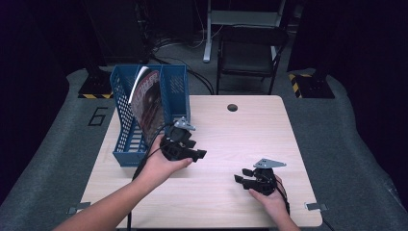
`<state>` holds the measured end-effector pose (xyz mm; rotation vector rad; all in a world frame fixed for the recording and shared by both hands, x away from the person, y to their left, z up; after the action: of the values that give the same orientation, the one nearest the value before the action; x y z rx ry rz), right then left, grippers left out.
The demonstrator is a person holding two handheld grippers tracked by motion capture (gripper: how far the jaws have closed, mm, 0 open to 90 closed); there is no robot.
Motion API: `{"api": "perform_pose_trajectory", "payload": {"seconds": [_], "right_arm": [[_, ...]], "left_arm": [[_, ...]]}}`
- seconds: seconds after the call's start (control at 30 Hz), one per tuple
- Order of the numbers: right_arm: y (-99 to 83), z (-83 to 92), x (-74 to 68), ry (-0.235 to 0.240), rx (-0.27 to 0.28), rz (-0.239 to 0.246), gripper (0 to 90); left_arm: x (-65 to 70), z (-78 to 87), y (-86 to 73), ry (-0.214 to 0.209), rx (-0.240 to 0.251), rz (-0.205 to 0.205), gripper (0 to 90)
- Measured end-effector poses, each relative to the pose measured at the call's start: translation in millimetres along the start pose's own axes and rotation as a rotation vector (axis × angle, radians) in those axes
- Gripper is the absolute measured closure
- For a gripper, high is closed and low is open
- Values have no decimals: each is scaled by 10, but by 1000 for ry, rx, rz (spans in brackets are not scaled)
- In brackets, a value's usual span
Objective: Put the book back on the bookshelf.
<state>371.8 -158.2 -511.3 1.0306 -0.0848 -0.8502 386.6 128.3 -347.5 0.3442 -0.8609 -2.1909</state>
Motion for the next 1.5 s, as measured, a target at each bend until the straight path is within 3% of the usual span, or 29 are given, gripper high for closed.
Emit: {"api": "perform_pose_trajectory", "payload": {"seconds": [0.4, 0.5, 0.63, 0.87, 0.97, 1.2, 1.37, 1.5], "right_arm": [[1, 2, 0, 1, -2, 0, 500], [-1, 1, 2, 1, 0, -1, 499], [0, 1, 1, 1, -2, -1, 499], [-1, -1, -3, 2, -2, -2, 499], [-1, 0, -2, 1, -1, -2, 499], [-1, -2, 1, 2, -4, -2, 499], [-3, -10, -1, -2, -6, 2, 499], [-6, -13, -2, -5, -1, 2, 499]], "left_arm": [[77, -369, -405, -20, -13, 19, 462], [102, -453, -500, -16, -16, 34, 462], [114, -530, -609, 5, -17, 21, 459], [84, -640, -797, 6, -36, 21, 450], [68, -666, -879, 24, -24, 0, 448], [82, -763, -1160, -16, -20, 19, 445], [54, -820, -1301, -11, -31, 12, 442], [23, -840, -1382, -29, -29, 31, 442]]}}
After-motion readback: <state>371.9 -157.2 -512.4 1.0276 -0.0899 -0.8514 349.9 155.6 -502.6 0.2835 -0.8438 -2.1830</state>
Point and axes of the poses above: each handheld gripper's, and its own axes: z roughly backward along the jaws, y roughly out of its top, x roughly to its right, the point moved 1 cm from there along -z, roughly forward along the jaws, and after that the axes turned 8 degrees about y, right-handed, at the moved point
